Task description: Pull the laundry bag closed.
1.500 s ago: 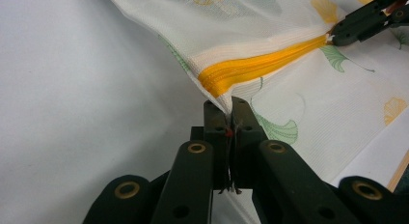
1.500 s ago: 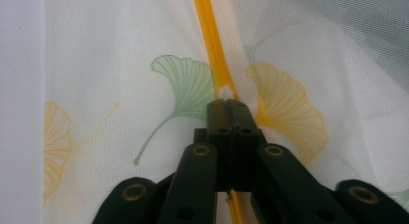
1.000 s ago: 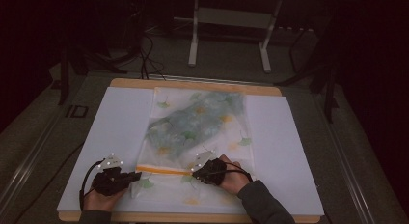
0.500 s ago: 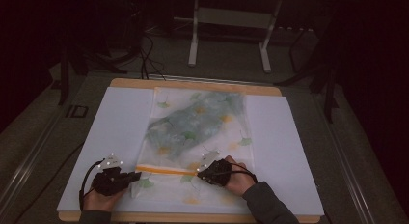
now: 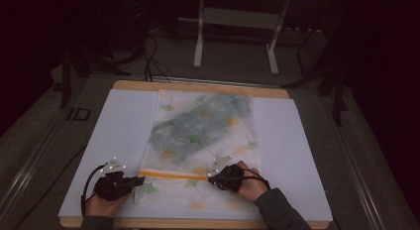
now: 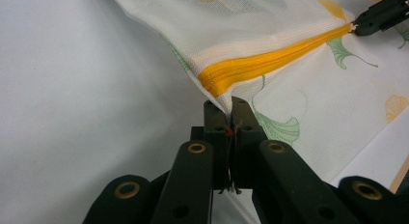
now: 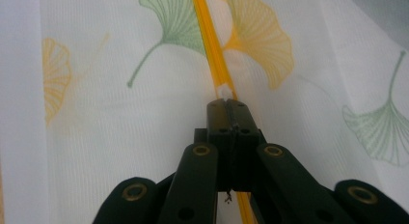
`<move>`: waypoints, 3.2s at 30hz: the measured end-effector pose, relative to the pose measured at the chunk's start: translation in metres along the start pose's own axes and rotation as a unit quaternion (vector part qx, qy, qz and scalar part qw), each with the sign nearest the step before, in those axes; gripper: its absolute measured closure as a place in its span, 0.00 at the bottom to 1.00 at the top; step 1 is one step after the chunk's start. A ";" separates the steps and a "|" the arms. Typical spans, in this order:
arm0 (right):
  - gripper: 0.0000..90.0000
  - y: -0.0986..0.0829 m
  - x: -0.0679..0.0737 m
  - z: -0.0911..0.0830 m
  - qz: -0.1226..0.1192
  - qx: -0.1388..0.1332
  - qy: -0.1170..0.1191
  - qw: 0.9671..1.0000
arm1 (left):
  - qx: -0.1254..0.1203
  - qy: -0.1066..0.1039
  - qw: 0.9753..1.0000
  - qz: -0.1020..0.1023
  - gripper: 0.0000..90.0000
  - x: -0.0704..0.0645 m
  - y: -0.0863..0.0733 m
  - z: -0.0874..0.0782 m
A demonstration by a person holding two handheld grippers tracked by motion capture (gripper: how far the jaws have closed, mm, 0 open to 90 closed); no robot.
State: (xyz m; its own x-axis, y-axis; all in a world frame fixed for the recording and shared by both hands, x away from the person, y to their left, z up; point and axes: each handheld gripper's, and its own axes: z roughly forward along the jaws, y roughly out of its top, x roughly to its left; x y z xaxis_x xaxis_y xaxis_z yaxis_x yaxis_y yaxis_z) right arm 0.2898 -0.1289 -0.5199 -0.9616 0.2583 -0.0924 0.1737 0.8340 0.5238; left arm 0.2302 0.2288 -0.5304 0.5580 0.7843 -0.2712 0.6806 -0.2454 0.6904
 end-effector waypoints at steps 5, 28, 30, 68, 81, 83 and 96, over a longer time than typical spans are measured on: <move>1.00 -0.004 0.000 -0.003 0.003 -0.003 -0.003 1.000 | 0.000 0.000 1.000 0.000 0.98 0.000 0.000 0.000; 1.00 -0.030 -0.002 -0.016 0.030 -0.011 -0.020 0.999 | 0.001 0.001 1.000 -0.003 0.98 0.000 0.000 0.000; 1.00 -0.030 -0.003 -0.016 0.032 -0.013 -0.019 0.999 | 0.002 0.001 1.000 -0.003 0.98 0.000 0.000 0.000; 1.00 -0.055 -0.008 -0.036 0.050 -0.007 -0.041 0.998 | 0.003 0.002 1.000 -0.003 0.98 0.000 0.000 0.000; 1.00 -0.063 -0.009 -0.041 0.054 -0.001 -0.045 0.998 | 0.002 0.003 1.000 -0.004 0.98 0.000 -0.001 0.000; 1.00 -0.066 -0.010 -0.043 0.058 -0.002 -0.047 0.997 | 0.003 0.003 1.000 -0.003 0.98 0.001 -0.001 0.000; 1.00 -0.085 -0.014 -0.058 0.072 0.011 -0.061 0.995 | 0.001 0.002 1.000 -0.006 0.98 0.000 -0.001 -0.001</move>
State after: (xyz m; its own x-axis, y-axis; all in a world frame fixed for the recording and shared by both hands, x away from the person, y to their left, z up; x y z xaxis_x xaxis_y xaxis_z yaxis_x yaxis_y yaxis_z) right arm 0.2766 -0.2313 -0.5139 -0.8934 0.4327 -0.1210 0.3141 0.7940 0.5206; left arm 0.2292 0.2298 -0.5309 0.5485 0.7891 -0.2766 0.6881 -0.2381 0.6854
